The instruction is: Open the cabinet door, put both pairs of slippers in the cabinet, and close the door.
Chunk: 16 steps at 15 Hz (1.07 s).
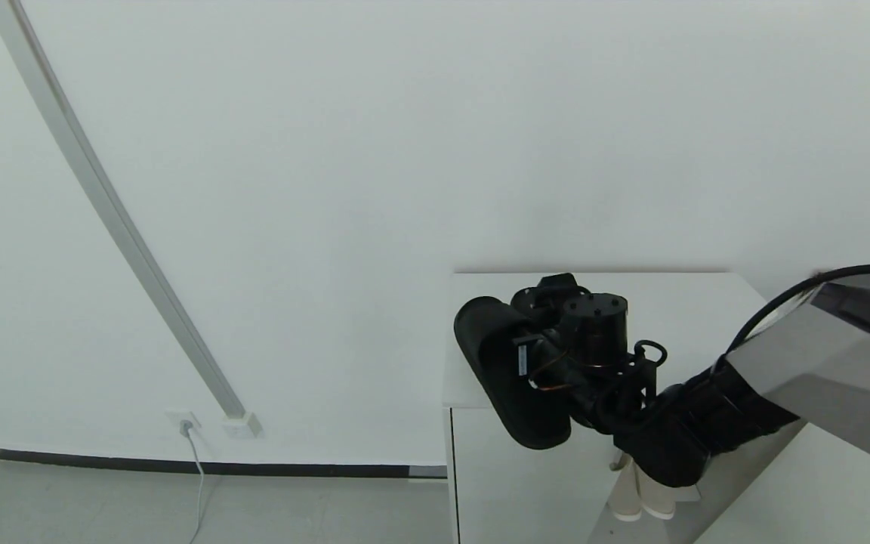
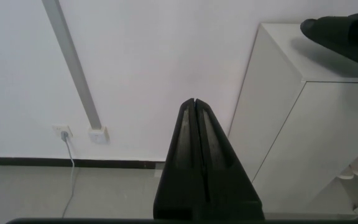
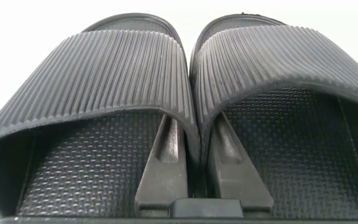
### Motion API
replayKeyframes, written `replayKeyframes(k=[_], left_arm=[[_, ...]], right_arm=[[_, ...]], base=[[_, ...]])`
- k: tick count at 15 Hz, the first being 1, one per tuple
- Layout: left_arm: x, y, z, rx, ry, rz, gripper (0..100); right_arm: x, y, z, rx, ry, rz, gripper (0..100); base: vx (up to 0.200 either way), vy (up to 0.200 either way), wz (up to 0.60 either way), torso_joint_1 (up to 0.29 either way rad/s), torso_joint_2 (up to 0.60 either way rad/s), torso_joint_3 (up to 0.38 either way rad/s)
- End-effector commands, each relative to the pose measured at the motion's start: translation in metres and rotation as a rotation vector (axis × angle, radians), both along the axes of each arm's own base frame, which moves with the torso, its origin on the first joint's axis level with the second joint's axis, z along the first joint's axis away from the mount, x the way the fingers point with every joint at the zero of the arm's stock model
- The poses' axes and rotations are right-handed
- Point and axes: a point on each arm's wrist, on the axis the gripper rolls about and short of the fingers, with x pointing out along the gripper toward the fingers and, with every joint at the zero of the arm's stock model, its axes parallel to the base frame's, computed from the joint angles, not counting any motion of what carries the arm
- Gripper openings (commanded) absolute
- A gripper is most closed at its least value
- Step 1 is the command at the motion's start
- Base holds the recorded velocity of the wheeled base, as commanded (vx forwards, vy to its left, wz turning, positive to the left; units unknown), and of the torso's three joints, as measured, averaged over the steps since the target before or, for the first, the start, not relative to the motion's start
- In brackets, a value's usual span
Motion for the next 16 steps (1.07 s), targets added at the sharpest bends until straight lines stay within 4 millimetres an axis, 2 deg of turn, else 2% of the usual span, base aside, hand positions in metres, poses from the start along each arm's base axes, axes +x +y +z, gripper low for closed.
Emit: replayKeyframes(k=[1, 5, 10, 16], left_arm=[[0.0, 0.0, 0.0, -0.001, 0.0, 0.0, 0], [0.0, 0.0, 0.0, -0.001, 0.0, 0.0, 0], [0.0, 0.0, 0.0, -0.001, 0.0, 0.0, 0], [0.0, 0.0, 0.0, -0.001, 0.0, -0.001, 0]], right_arm=[[-0.025, -0.004, 0.024, 0.025, -0.024, 0.055, 0], [-0.049, -0.014, 0.036, 0.027, -0.022, 0.102, 0], [-0.063, -0.012, 0.032, 0.012, -0.002, 0.134, 0], [-0.065, -0.01, 0.03, 0.007, 0.0, 0.141, 0]], base=[[0.0, 0.0, 0.0, 0.0, 0.0, 0.0], [0.0, 0.0, 0.0, 0.0, 0.0, 0.0], [0.0, 0.0, 0.0, 0.0, 0.0, 0.0], [-0.2, 0.0, 0.0, 0.006, 0.0, 0.003]])
